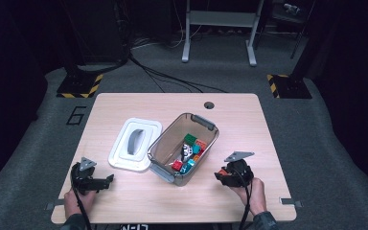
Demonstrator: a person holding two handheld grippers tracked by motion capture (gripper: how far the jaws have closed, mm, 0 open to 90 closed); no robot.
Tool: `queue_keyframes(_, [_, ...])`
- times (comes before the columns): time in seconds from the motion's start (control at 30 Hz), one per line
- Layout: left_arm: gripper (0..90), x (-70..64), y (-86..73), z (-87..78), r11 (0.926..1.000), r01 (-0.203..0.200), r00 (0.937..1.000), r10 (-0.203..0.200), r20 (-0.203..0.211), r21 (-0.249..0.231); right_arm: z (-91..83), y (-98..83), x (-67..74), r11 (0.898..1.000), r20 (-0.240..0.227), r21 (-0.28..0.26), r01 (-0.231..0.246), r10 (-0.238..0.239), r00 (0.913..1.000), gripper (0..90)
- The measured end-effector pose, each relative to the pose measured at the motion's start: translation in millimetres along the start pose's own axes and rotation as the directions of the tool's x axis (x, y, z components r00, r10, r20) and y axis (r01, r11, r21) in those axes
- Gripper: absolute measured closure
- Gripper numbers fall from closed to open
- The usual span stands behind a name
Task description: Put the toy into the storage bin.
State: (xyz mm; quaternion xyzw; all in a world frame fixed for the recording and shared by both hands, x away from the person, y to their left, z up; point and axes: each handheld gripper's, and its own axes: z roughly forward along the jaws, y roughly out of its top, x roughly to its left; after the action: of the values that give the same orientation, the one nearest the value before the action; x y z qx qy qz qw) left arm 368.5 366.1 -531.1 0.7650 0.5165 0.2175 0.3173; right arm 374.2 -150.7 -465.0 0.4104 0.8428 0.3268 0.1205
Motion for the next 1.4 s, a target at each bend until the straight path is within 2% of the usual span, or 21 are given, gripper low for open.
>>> queue_keyframes(0.03, [0.1,0.0,0.0,0.1,1.0000,0.000,1.0000,0.000,-0.001,-0.001,0.2,2.9,-1.8,1.000,0.005,-0.002,-0.015,0.015,0.9999,58.8])
queue_keyframes(0.1, [0.1,-0.2,-0.2,0.5,1.0000,0.000,1.0000,0.000,-0.007,-0.006,0.3,5.5,-5.1,1.000,0.014,-0.007,-0.006,0.006,0.9999,58.8])
queue_keyframes(0.27, [0.1,-0.4,-0.2,0.6,1.0000,0.001,1.0000,-0.001,-0.007,-0.006,-0.4,11.0,-8.1,1.000,0.022,-0.016,-0.027,0.027,0.9994,58.8])
queue_keyframes(0.3, [0.1,-0.4,-0.3,0.6,1.0000,0.002,1.0000,-0.002,-0.007,-0.006,-0.9,12.2,-9.6,1.000,0.024,-0.015,-0.018,0.019,0.9995,58.8])
queue_keyframes(0.33, [0.1,-0.4,-0.2,0.5,1.0000,0.002,1.0000,-0.002,-0.007,-0.006,-1.5,13.9,-9.4,0.999,0.032,-0.022,-0.036,0.037,0.9988,58.8])
queue_keyframes(0.53, [0.1,0.0,0.0,0.0,1.0000,0.000,1.0000,0.000,0.000,0.001,-6.8,23.4,-16.3,0.998,0.046,-0.039,-0.041,0.043,0.9980,58.8])
queue_keyframes(0.57, [0.1,0.0,0.0,0.0,1.0000,0.000,1.0000,0.000,0.000,0.000,-8.3,26.9,-18.7,0.999,0.049,-0.040,-0.030,0.032,0.9983,58.8])
queue_keyframes(0.63, [0.1,0.0,0.0,0.0,1.0000,0.000,1.0000,0.000,0.000,0.000,-10.1,31.1,-19.2,0.998,0.049,-0.044,-0.041,0.043,0.9979,58.8])
queue_keyframes(0.9, [0.1,-0.3,-0.2,0.4,1.0000,0.001,1.0000,-0.001,-0.007,-0.005,-16.8,45.0,-21.3,0.997,0.062,-0.064,-0.036,0.040,0.9973,58.8])
queue_keyframes(1.03, [0.1,0.1,0.0,0.1,1.0000,0.000,1.0000,0.000,-0.001,-0.001,-21.9,52.4,-21.7,0.997,0.071,-0.077,-0.019,0.024,0.9972,58.8])
queue_keyframes(1.13, [0.1,0.1,0.0,0.2,1.0000,-0.001,1.0000,0.001,-0.001,-0.001,-25.9,58.0,-21.7,0.996,0.081,-0.082,-0.028,0.034,0.9962,58.8])
queue_keyframes(1.17, [0.1,0.1,0.0,0.1,1.0000,-0.001,1.0000,0.001,-0.001,-0.001,-28.6,61.7,-23.4,0.996,0.083,-0.089,-0.011,0.018,0.9964,58.8])
queue_keyframes(1.4, [0.1,0.2,0.0,0.1,1.0000,-0.001,1.0000,0.001,-0.001,-0.001,-37.2,74.5,-24.6,0.995,0.095,-0.098,-0.009,0.018,0.9953,58.8])
